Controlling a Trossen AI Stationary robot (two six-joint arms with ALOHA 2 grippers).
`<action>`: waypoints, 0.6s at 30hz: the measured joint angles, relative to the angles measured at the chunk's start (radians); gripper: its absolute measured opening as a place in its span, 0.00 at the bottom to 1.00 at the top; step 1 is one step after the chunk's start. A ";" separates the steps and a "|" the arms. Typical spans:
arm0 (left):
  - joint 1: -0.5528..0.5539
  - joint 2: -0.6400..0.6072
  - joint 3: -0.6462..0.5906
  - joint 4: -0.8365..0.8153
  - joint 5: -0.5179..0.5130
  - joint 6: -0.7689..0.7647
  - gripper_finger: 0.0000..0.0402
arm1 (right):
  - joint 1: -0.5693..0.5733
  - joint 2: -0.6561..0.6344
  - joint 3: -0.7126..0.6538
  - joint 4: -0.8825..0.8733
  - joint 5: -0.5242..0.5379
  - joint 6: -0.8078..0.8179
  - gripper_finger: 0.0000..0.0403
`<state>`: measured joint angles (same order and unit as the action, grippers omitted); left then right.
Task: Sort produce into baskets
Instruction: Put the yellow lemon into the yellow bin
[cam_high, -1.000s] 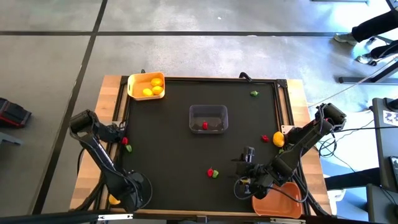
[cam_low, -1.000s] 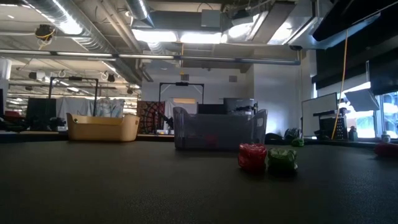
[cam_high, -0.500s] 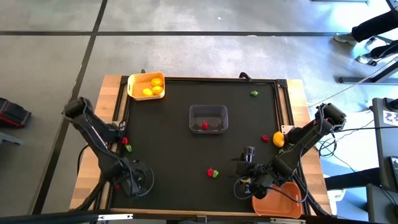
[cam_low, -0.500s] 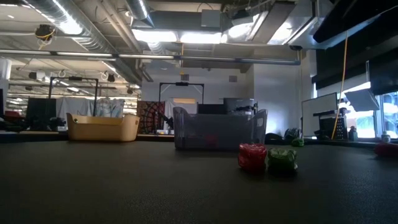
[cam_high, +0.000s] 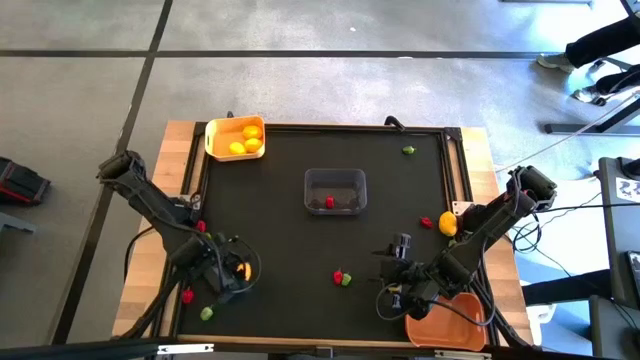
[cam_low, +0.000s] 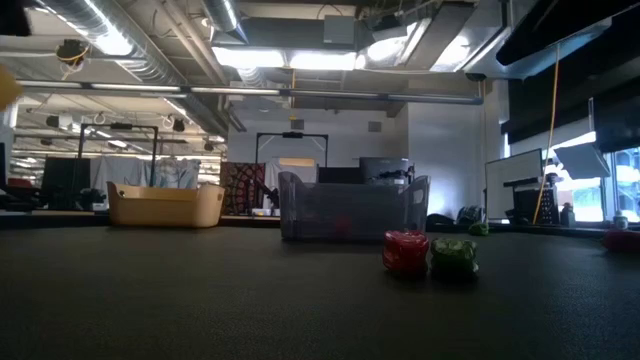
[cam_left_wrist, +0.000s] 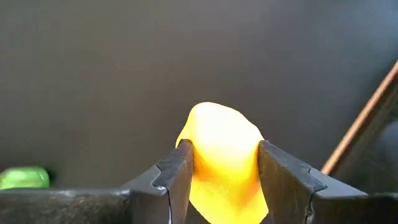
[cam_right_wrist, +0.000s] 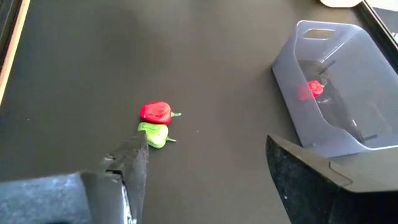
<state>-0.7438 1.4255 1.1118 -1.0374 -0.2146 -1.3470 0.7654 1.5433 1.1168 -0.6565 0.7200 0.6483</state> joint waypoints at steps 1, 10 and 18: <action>0.012 -0.001 0.000 0.000 -0.010 0.023 0.39 | 0.000 0.000 0.000 0.000 0.007 0.000 0.66; 0.151 -0.004 0.000 0.001 -0.045 0.234 0.39 | 0.000 0.000 0.000 0.001 0.021 0.008 0.66; 0.281 -0.006 0.000 0.000 -0.076 0.422 0.39 | 0.000 0.000 0.000 0.002 0.040 0.021 0.66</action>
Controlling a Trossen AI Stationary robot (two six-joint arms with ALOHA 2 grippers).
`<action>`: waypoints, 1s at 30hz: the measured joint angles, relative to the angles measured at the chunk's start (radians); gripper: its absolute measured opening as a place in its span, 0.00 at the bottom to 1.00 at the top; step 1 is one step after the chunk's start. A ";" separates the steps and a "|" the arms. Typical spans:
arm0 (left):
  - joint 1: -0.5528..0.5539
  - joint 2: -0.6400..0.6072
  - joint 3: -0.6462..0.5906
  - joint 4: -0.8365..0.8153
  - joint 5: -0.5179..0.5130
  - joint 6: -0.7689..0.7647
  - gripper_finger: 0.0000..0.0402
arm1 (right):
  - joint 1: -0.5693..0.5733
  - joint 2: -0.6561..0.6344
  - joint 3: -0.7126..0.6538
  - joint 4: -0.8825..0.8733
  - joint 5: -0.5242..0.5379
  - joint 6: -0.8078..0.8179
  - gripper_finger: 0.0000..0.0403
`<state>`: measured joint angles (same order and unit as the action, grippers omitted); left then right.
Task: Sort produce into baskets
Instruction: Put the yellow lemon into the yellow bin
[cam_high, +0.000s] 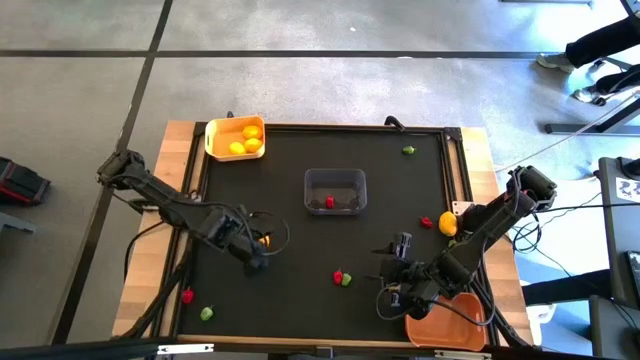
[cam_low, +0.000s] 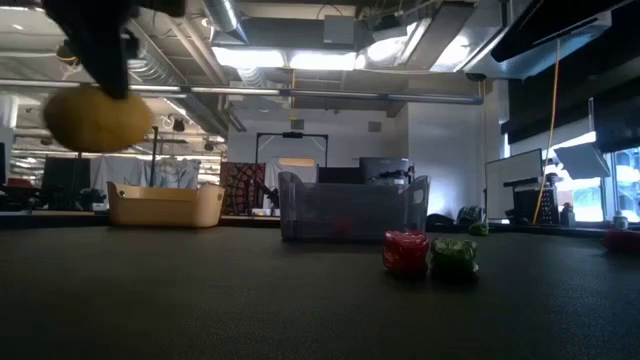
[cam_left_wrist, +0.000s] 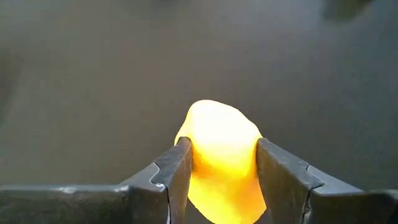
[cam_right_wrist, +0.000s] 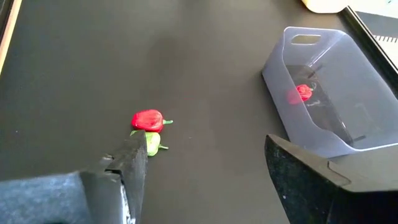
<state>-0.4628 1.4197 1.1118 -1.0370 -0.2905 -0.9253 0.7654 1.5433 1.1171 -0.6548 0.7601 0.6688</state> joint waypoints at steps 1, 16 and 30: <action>0.018 0.000 0.000 0.000 -0.005 0.025 0.39 | 0.000 0.000 0.000 0.000 0.000 -0.001 0.66; 0.345 -0.029 0.000 -0.004 -0.059 0.321 0.39 | -0.038 0.000 0.000 0.000 0.007 -0.002 0.66; 0.689 -0.157 0.000 -0.004 -0.203 0.523 0.39 | -0.168 0.000 0.000 -0.001 -0.072 -0.023 0.66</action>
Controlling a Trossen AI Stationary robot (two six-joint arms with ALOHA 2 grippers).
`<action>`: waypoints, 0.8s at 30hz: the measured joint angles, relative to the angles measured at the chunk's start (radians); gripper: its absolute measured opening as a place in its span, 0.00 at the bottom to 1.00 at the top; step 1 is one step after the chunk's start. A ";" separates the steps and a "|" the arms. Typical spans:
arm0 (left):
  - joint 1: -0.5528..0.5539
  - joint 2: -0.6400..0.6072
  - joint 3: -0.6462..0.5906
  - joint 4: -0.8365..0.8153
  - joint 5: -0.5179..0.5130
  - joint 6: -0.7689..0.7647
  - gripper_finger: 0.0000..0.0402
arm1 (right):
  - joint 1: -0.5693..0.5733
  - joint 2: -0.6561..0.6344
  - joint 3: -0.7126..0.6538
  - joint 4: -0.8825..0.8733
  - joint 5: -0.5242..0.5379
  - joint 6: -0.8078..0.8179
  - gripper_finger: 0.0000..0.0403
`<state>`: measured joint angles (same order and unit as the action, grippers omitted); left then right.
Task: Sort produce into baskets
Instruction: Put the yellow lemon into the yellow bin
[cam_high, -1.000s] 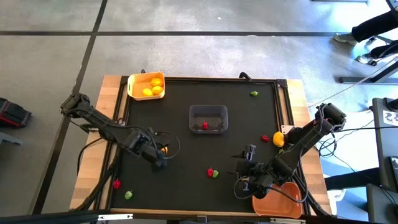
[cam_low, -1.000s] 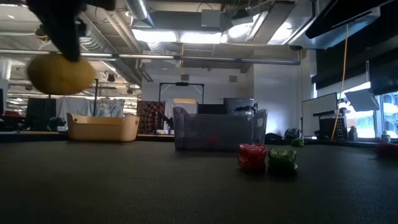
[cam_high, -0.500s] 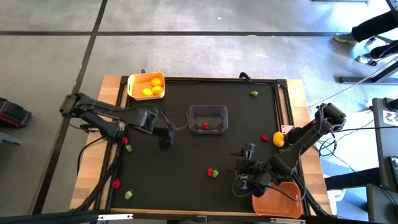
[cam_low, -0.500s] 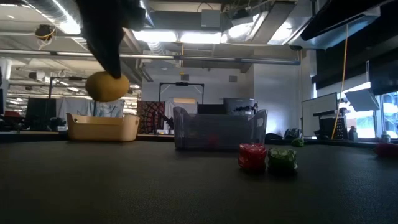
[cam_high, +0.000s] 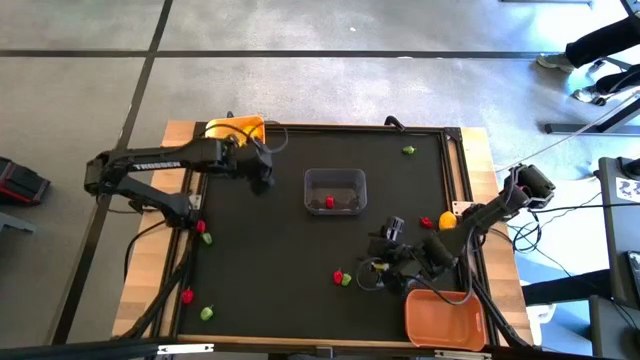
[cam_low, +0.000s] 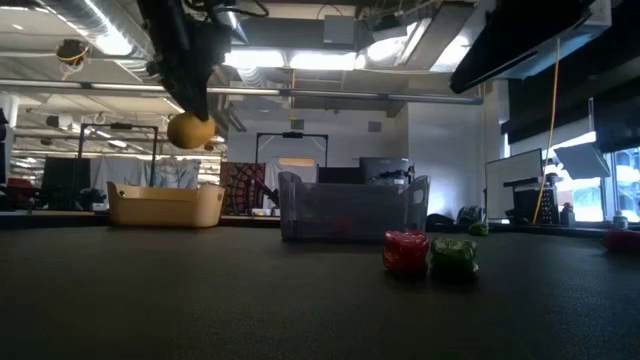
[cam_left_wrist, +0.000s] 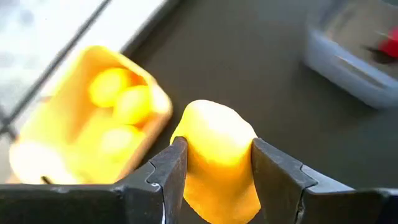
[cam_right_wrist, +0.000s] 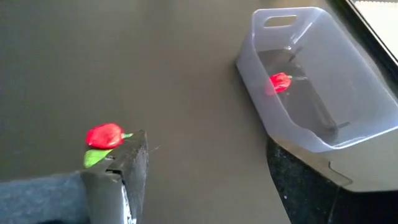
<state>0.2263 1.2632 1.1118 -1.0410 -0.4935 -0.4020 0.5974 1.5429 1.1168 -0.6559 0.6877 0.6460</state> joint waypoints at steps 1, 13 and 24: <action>0.021 -0.002 0.000 0.000 -0.022 0.014 0.39 | -0.006 0.000 0.000 0.000 0.000 0.000 0.66; 0.275 0.000 -0.011 0.063 -0.174 0.126 0.39 | -0.024 0.000 0.000 -0.008 -0.008 0.000 0.66; 0.448 0.003 -0.013 0.226 -0.174 0.208 0.39 | -0.056 0.000 0.000 -0.039 -0.009 -0.002 0.66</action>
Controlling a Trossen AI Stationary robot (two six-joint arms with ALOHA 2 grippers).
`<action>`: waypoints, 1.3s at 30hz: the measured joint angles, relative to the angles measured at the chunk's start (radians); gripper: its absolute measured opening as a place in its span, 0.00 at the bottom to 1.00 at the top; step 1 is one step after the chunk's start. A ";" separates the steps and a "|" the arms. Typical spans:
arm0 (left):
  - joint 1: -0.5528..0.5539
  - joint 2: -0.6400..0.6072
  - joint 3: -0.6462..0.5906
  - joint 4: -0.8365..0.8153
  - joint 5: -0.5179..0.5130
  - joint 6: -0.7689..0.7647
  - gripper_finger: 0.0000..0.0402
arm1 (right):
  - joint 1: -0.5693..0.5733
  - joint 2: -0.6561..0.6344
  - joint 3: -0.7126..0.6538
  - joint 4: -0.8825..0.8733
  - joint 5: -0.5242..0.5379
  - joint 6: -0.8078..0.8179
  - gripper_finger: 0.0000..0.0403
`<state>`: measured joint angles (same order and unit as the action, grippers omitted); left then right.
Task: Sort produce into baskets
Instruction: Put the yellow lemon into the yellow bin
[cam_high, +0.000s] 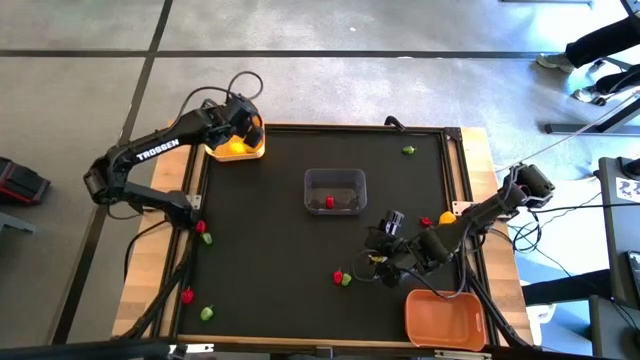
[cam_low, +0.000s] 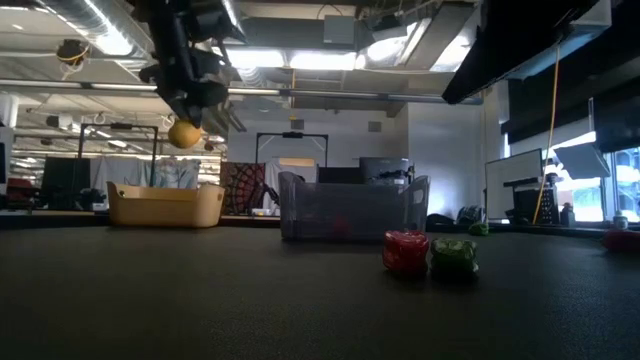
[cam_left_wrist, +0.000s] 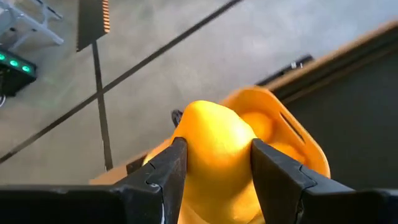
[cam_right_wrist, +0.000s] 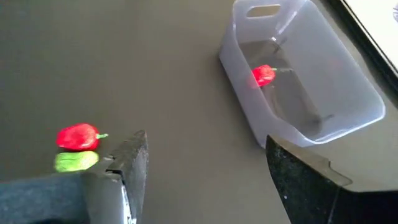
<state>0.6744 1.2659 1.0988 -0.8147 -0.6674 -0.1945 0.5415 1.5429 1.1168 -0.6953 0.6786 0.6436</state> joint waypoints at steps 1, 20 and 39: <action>0.015 0.000 0.000 0.026 0.000 0.012 0.39 | -0.009 0.000 0.000 -0.007 -0.001 -0.005 0.66; 0.162 0.194 0.000 0.086 0.033 0.044 0.39 | -0.172 0.000 0.000 -0.018 -0.044 -0.123 0.66; 0.174 0.405 0.000 0.058 0.054 0.044 0.39 | -0.177 0.000 0.000 0.034 -0.037 -0.331 0.66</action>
<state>0.8482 1.6707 1.0985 -0.7571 -0.6137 -0.1510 0.3642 1.5429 1.1168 -0.6609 0.6421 0.3128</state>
